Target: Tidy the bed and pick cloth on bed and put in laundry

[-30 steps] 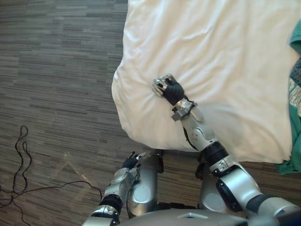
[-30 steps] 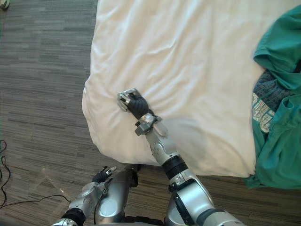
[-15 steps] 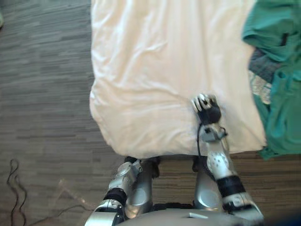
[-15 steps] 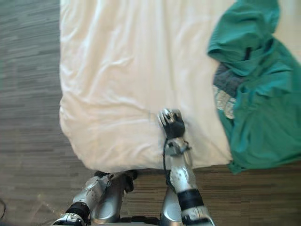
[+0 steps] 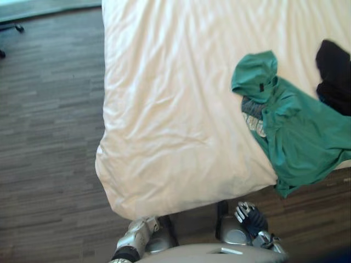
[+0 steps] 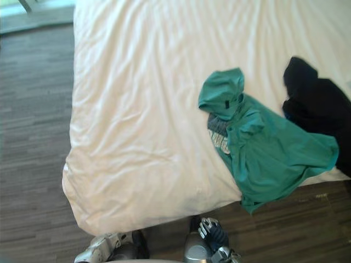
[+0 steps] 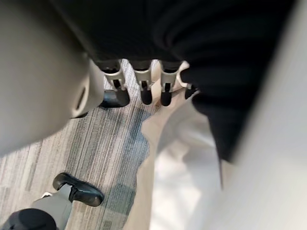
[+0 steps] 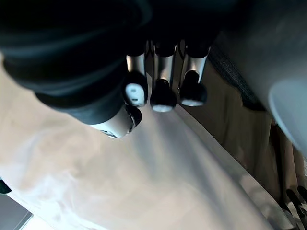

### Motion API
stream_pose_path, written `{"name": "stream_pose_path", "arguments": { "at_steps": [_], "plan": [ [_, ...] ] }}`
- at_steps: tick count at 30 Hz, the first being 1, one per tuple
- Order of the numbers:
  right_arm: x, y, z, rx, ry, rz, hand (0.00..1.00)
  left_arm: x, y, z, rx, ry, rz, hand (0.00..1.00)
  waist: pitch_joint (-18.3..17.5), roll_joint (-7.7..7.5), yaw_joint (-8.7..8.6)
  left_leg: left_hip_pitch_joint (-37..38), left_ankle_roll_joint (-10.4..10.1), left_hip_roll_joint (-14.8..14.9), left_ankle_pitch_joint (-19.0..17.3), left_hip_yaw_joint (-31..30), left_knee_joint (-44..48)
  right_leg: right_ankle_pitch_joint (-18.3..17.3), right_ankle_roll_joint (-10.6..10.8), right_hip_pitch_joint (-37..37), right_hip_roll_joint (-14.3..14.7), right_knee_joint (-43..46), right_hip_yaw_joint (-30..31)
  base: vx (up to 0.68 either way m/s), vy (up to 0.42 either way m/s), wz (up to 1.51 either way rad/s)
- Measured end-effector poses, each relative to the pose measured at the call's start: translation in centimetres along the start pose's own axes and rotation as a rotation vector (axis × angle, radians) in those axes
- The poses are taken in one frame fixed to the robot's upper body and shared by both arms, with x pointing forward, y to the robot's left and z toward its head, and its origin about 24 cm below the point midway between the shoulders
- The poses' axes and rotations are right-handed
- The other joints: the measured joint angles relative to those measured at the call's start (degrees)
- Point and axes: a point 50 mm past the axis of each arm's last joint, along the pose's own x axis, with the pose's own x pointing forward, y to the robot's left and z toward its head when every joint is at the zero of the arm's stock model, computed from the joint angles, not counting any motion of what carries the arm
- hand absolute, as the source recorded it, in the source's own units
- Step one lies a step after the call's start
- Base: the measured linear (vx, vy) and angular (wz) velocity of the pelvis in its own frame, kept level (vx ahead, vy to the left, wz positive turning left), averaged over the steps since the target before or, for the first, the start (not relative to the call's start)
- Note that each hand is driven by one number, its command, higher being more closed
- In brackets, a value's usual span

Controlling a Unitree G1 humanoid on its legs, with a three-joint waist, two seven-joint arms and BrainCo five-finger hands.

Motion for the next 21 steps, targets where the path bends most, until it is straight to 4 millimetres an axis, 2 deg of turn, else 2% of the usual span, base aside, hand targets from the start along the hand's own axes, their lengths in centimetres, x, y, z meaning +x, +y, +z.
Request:
{"name": "stream_pose_path", "arguments": {
  "at_steps": [5, 8, 13, 17, 21],
  "plan": [
    [-1.4, -2.0, -1.2, -0.056, 0.081, -0.145, 0.0, -0.1, 1.2, -0.7, 0.041, 0.024, 0.026, 0.0, -1.89, -0.51, 0.03, 2.94, 0.11, -0.71, 0.08, -0.81, -2.35, 1.75, 0.23, 3.38, 0.34, -2.86, -1.13, -0.06, 0.033, 0.03],
    [-1.7, -2.5, -1.4, -0.134, 0.108, -0.197, 0.0, -0.1, 1.7, -1.5, 0.053, 0.052, 0.046, 0.0, -3.27, -0.37, 0.1, 4.12, 0.46, -1.68, 1.48, -1.01, -4.83, 2.02, 0.3, 3.48, 0.19, -2.84, -1.21, -0.08, 0.035, 0.01],
    [-1.5, -2.4, -1.6, -0.308, 0.161, -0.269, 0.0, -0.3, 2.6, -2.6, 0.052, 0.099, 0.077, 0.0, -4.84, -0.28, 0.21, 6.04, 0.7, -2.48, 3.89, -4.23, -8.69, 1.19, 0.28, 5.01, 0.05, -2.52, -3.51, -0.05, -0.007, 0.28],
    [-0.7, -2.2, -1.6, -0.358, 0.196, -0.288, 0.0, -0.4, 3.1, -2.7, 0.145, 0.111, 0.102, 0.0, -5.11, -0.67, 2.12, 5.93, 0.66, -2.49, 4.1, -6.08, -8.54, -0.43, 0.2, 4.83, -0.38, 0.1, -4.44, 0.0, -0.015, 0.22],
    [0.6, -1.4, -1.2, -0.43, 0.245, -0.241, 0.0, -0.4, 3.0, -2.5, 0.257, 0.108, 0.114, 0.0, -5.11, -0.71, 2.11, 5.94, 0.67, -2.53, 4.1, -5.87, -8.4, -0.1, 0.03, 5.26, -0.18, -0.41, -4.11, 0.03, 0.002, -0.03]
  ]
}}
